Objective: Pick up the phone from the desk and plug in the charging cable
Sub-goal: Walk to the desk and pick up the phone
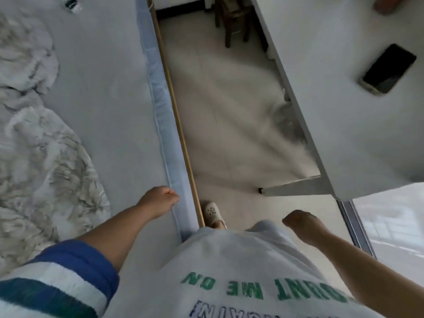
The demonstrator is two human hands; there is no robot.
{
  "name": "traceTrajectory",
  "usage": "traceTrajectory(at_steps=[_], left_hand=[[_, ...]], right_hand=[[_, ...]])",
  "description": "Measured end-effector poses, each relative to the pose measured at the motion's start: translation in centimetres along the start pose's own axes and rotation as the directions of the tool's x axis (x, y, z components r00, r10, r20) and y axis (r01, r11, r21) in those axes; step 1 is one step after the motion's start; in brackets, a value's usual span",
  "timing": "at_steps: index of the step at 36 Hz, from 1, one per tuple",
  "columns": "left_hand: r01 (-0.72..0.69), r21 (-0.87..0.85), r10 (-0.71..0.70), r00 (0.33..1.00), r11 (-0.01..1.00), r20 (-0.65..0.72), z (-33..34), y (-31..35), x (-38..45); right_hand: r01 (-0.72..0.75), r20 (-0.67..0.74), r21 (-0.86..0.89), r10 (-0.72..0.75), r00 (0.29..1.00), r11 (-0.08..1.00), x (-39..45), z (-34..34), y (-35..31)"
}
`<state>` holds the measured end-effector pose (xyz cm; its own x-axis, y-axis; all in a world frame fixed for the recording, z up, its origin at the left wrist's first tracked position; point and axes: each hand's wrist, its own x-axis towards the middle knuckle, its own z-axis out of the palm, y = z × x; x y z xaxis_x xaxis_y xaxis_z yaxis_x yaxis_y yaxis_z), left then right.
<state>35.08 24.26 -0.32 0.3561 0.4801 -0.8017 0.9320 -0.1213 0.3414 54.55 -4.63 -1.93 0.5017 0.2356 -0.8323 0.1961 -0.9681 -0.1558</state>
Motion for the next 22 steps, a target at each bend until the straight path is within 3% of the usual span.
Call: traceTrajectory(at_steps=[8, 15, 22], left_hand=[[0.076, -0.047, -0.077, 0.997, 0.996, -0.017, -4.8, 4.3, 5.4], [0.030, 0.174, -0.035, 0.999, 0.984, 0.025, -7.4, 8.1, 8.9], [-0.018, 0.170, 0.017, 1.000, 0.985, 0.008, -12.5, 15.8, 13.7]], right_hand=[[0.079, 0.018, 0.102, -0.081, 0.997, 0.992, 5.0, -4.8, -7.9], [0.102, 0.032, 0.207, -0.111, 0.993, 0.973, 8.9, -9.7, -11.8], [0.218, -0.089, 0.337, -0.200, 0.976, 0.916, 10.4, -16.9, -15.1]])
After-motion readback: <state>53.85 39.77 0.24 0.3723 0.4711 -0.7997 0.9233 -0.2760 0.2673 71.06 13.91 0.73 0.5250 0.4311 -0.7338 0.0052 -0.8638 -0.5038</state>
